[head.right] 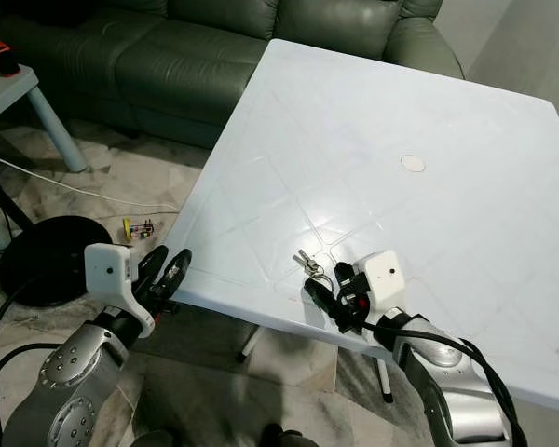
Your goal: Hang keys on a hook
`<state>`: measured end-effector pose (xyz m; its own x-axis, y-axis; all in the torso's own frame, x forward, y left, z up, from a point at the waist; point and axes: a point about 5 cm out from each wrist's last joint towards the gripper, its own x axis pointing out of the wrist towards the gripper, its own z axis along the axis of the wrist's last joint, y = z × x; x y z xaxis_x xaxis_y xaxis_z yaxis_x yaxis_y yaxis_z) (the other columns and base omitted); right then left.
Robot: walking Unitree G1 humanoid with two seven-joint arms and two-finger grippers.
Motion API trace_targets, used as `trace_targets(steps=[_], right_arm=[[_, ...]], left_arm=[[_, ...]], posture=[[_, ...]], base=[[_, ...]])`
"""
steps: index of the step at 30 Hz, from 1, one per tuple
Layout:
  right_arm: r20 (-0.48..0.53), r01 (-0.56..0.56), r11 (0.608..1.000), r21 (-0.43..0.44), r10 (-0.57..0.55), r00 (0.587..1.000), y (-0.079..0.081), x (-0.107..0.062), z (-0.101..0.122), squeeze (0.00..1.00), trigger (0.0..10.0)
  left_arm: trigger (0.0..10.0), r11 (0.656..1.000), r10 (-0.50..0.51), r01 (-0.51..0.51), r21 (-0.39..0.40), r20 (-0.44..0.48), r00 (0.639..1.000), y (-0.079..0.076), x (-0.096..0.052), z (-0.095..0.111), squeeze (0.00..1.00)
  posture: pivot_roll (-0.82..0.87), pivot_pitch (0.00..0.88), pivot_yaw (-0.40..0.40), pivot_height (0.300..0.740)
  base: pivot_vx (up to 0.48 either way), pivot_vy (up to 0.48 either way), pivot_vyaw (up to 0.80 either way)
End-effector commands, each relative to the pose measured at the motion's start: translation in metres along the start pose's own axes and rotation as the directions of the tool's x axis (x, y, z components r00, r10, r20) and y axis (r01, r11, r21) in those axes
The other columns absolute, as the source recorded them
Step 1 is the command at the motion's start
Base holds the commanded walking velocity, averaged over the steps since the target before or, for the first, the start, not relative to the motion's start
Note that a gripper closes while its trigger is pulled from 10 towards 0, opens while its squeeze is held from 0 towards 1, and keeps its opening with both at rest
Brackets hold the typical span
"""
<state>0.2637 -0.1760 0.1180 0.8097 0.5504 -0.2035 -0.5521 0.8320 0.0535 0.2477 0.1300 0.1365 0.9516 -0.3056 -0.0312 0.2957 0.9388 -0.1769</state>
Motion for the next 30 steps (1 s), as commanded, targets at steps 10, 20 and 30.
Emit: trace_targets(steps=[10, 20, 30], right_arm=[[0.059, -0.044, 0.997, 0.059, 0.040, 0.997, 0.003, -0.002, 0.012, 0.00, 10.0], [0.022, -0.006, 0.999, 0.054, 0.005, 1.000, 0.005, 0.003, 0.013, 0.00, 10.0], [-0.021, 0.001, 0.998, 0.058, 0.000, 1.000, 0.012, 0.005, 0.011, 0.00, 10.0]], left_arm=[[10.0, 1.000, 0.000, 0.000, 0.001, 0.001, 1.000, -0.002, -0.001, 0.003, 0.00], [10.0, 1.000, 0.001, -0.001, -0.007, 0.005, 1.000, -0.003, -0.001, 0.003, 0.00], [10.0, 1.000, 0.010, -0.010, -0.012, 0.005, 1.000, -0.002, -0.001, 0.004, 0.00]], posture=[[0.16, 0.207, -0.113, 0.740], [0.16, 0.207, -0.114, 0.740], [0.16, 0.212, -0.119, 0.740]], base=[[0.000, 0.000, 0.00], [0.000, 0.000, 0.00], [0.000, 0.000, 0.00]])
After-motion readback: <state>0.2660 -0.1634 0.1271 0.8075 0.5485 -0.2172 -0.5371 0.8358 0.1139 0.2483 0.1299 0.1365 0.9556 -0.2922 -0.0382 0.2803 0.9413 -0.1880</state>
